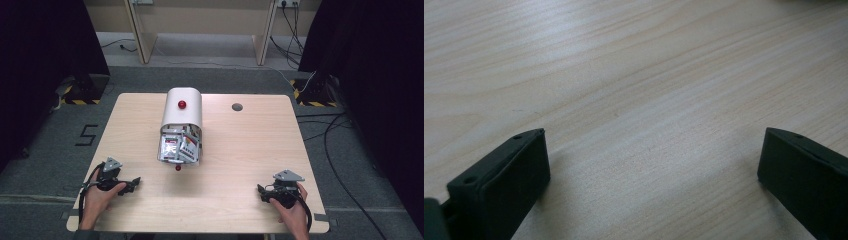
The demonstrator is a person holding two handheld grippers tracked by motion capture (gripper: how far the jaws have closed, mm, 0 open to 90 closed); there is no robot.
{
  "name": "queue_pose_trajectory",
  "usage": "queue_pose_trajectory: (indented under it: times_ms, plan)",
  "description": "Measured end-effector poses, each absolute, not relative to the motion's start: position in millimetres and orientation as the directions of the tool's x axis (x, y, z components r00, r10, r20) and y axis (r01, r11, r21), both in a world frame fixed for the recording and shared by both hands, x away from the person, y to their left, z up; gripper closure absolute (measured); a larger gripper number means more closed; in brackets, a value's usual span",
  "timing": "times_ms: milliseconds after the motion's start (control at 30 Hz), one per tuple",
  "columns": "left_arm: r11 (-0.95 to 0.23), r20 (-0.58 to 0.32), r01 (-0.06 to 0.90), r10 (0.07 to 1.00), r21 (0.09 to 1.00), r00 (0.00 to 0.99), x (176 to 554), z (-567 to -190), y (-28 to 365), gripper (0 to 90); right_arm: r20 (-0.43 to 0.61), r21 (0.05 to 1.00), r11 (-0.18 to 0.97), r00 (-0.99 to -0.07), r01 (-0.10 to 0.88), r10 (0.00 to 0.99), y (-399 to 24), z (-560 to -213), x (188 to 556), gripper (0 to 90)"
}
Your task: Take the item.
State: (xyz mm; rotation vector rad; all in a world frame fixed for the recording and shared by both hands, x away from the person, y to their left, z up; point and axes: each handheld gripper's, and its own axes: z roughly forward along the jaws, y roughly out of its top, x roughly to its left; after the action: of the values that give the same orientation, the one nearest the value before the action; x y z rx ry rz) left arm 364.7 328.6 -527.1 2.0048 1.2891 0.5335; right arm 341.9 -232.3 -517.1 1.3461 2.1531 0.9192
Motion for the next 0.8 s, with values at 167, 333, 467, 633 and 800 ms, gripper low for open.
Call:
queue_pose_trajectory:
  times_ms: [167,333,467,633,800]
  plan:
    - [-0.274,-0.023,0.624,0.905,0.732,0.424,365,-527,329,0.0,-0.016,0.752,0.29,-0.423,0.592,0.906,-233,-516,339,20.4]
    - [-0.274,-0.023,0.624,0.905,0.732,0.424,365,-527,329,0.0,0.015,0.788,0.247,-0.418,0.564,0.908,-230,-511,335,20.9]
    - [-0.273,-0.023,0.624,0.905,0.732,0.424,365,-527,329,0.0,0.009,0.812,0.25,-0.439,0.528,0.898,-223,-502,332,20.4]
    - [-0.274,-0.023,0.624,0.905,0.732,0.424,365,-527,329,0.0,-0.003,0.831,0.266,-0.474,0.488,0.88,-210,-492,330,17.5]
    - [-0.273,-0.024,0.624,0.905,0.732,0.424,365,-527,329,0.0,-0.013,0.843,0.281,-0.505,0.459,0.863,-196,-483,333,17.6]
